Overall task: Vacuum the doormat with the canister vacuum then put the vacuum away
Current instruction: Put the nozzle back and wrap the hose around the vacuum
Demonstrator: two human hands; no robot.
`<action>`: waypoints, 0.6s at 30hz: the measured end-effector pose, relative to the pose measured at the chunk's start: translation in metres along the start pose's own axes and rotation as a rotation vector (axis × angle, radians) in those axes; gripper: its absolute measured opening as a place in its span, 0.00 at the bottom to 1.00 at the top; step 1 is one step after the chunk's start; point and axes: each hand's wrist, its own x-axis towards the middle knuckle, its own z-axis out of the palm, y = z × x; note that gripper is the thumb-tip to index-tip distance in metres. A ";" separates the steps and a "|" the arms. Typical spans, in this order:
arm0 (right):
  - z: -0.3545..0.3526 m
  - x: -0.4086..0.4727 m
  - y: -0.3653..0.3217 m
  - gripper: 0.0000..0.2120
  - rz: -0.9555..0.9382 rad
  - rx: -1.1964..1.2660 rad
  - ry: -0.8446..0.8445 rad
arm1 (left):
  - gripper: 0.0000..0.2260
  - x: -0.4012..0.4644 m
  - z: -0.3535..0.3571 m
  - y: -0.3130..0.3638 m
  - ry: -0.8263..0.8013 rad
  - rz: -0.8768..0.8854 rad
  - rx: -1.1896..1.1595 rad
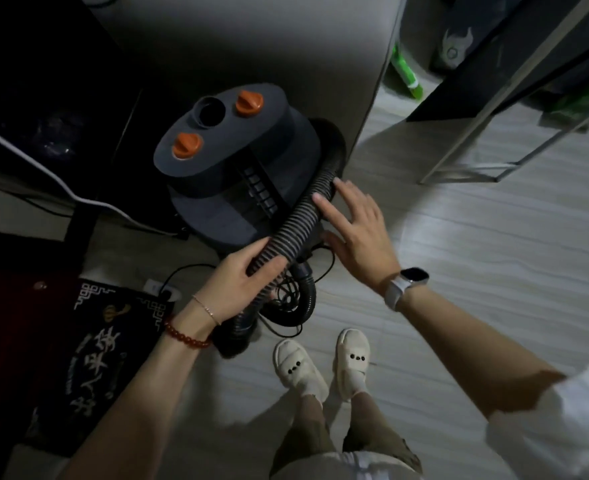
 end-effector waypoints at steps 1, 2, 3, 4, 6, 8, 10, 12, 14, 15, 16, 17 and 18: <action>0.003 0.006 0.002 0.24 -0.084 -0.048 -0.022 | 0.10 -0.003 -0.009 -0.007 -0.017 -0.023 0.010; 0.007 0.011 0.003 0.24 -0.165 -0.078 -0.044 | 0.10 -0.006 -0.016 -0.016 -0.038 -0.056 0.024; 0.013 0.015 0.004 0.23 -0.233 -0.092 -0.067 | 0.12 -0.006 -0.022 -0.028 -0.052 -0.091 0.042; 0.021 0.018 0.005 0.22 -0.283 -0.102 -0.083 | 0.15 -0.006 -0.025 -0.038 -0.054 -0.121 0.059; 0.038 0.018 0.008 0.22 -0.327 -0.136 -0.108 | 0.20 0.001 -0.027 -0.058 -0.028 -0.147 0.138; 0.054 0.012 0.015 0.22 -0.339 -0.173 -0.145 | 0.18 0.014 -0.027 -0.076 -0.010 -0.173 0.293; 0.069 0.002 0.022 0.22 -0.309 -0.177 -0.185 | 0.19 0.027 -0.025 -0.096 -0.032 -0.211 0.473; 0.082 -0.004 0.025 0.20 -0.234 -0.129 -0.187 | 0.23 0.039 -0.024 -0.116 -0.043 -0.246 0.631; 0.091 -0.005 0.025 0.18 -0.177 -0.106 -0.156 | 0.25 0.049 -0.026 -0.131 0.009 -0.245 0.748; 0.094 -0.005 0.024 0.17 -0.161 -0.100 -0.138 | 0.27 0.053 -0.028 -0.137 0.028 -0.225 0.817; 0.096 -0.006 0.024 0.17 -0.139 -0.087 -0.122 | 0.30 0.055 -0.029 -0.140 0.048 -0.200 0.894; 0.098 -0.007 0.025 0.17 -0.113 -0.068 -0.110 | 0.35 0.057 -0.030 -0.142 0.080 -0.174 0.955; 0.101 -0.009 0.025 0.16 -0.085 -0.046 -0.102 | 0.37 0.056 -0.028 -0.144 0.124 -0.145 0.978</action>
